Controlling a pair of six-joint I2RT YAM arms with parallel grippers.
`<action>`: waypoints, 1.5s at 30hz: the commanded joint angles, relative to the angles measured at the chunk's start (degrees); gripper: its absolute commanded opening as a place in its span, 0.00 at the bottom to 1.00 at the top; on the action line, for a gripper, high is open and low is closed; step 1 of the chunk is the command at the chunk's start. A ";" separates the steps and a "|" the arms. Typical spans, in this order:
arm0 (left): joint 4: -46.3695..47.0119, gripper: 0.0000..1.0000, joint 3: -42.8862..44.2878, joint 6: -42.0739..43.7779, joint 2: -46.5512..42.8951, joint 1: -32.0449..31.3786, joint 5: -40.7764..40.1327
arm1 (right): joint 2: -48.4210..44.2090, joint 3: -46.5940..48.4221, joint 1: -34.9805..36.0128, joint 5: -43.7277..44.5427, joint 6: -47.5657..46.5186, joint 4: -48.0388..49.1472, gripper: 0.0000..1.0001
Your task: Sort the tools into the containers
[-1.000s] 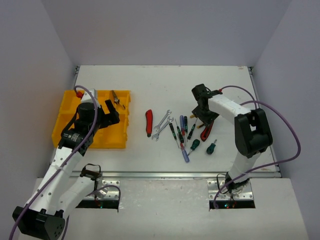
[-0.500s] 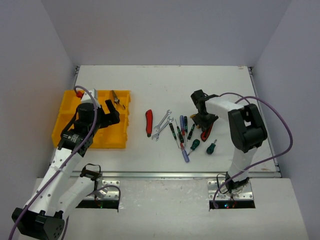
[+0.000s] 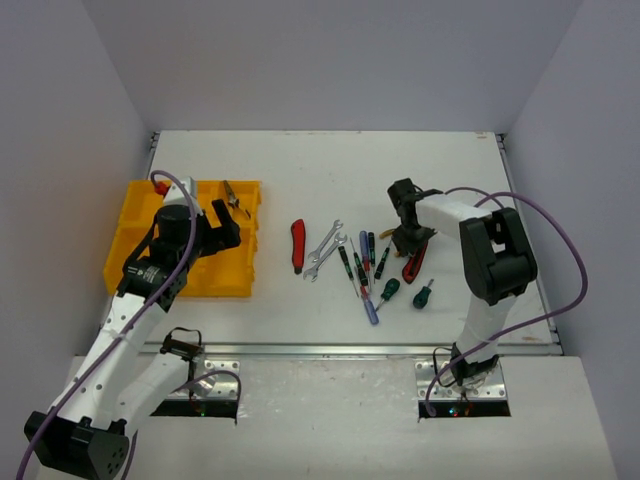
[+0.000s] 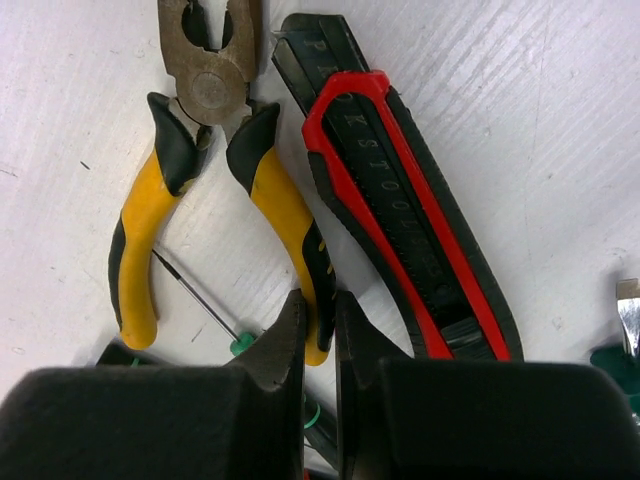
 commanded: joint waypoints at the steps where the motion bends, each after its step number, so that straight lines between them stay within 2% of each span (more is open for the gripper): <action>1: 2.96 1.00 0.39 0.39 -0.19 -0.89 1.06 | -5.73 1.06 -0.25 2.48 -3.30 0.86 0.00; 5: 3.05 1.00 0.49 0.30 -0.37 -1.09 1.31 | -11.19 1.56 -0.34 3.29 -7.33 1.65 0.00; 8: 3.23 1.00 0.90 0.21 -0.37 -1.09 1.64 | -16.85 -1.15 -0.27 1.49 -12.74 6.92 0.00; 11: 3.66 1.00 2.24 -1.06 0.09 -1.09 4.57 | -22.86 -5.02 -0.18 -4.14 -18.92 16.06 0.00; 14: 7.29 1.00 2.91 -3.90 1.15 -1.05 14.65 | -28.49 -8.26 1.17 -10.47 -29.18 22.18 0.00; 16: 13.38 1.00 3.04 -5.68 3.64 -1.09 21.68 | -30.67 -9.64 2.31 -19.60 -38.35 27.99 0.00; 18: 22.04 1.00 2.90 -11.28 7.76 -1.23 38.33 | -33.34 -11.06 5.18 -27.00 -45.88 31.05 0.00; 20: 29.31 1.00 2.95 -14.94 11.83 -2.21 44.67 | -35.20 -10.69 9.52 -29.06 -51.01 31.20 0.00; 22: 34.51 1.00 4.54 -16.42 16.17 -4.89 45.58 | -37.44 -10.59 12.63 -31.68 -55.45 31.38 0.00; 26: 38.99 1.00 6.64 -18.11 22.01 -9.27 45.39 | -40.64 -11.41 15.30 -36.92 -55.73 32.78 0.00; 31: 42.81 0.97 5.16 -20.37 24.07 -9.79 42.26 | -41.94 -11.80 15.84 -43.39 -54.81 33.59 0.00; 34: 45.29 0.85 4.71 -21.47 23.89 -9.96 42.12 | -41.60 -11.63 16.54 -44.07 -54.38 33.41 0.00; 36: 45.65 0.70 5.10 -21.67 23.89 -10.33 41.40 | -41.08 -11.12 17.91 -43.56 -54.90 33.21 0.00; 38: 45.86 0.65 5.45 -21.77 23.96 -10.59 41.35 | -40.80 -10.68 18.59 -43.11 -54.99 33.06 0.00; 39: 45.86 0.58 5.59 -21.84 23.89 -10.66 41.13 | -40.37 -10.38 19.17 -42.30 -54.99 33.05 0.00; 40: 45.77 0.56 5.67 -21.76 23.81 -10.67 41.05 | -40.20 -9.89 19.34 -41.48 -55.08 32.81 0.00; 41: 45.69 0.48 5.68 -21.76 23.72 -10.67 40.96 | -39.95 -9.62 19.51 -41.36 -55.08 32.71 0.00; 42: 45.68 0.47 5.68 -21.76 23.72 -10.67 40.96 | -39.76 -9.60 19.52 -41.35 -55.08 32.71 0.00; 43: 45.11 0.39 5.76 -21.60 23.63 -10.67 40.63 | -39.59 -9.35 19.61 -41.11 -54.43 32.87 0.00; 45: 44.48 0.31 5.85 -21.08 23.46 -10.67 39.78 | -39.40 -9.07 19.86 -41.34 -54.30 32.97 0.00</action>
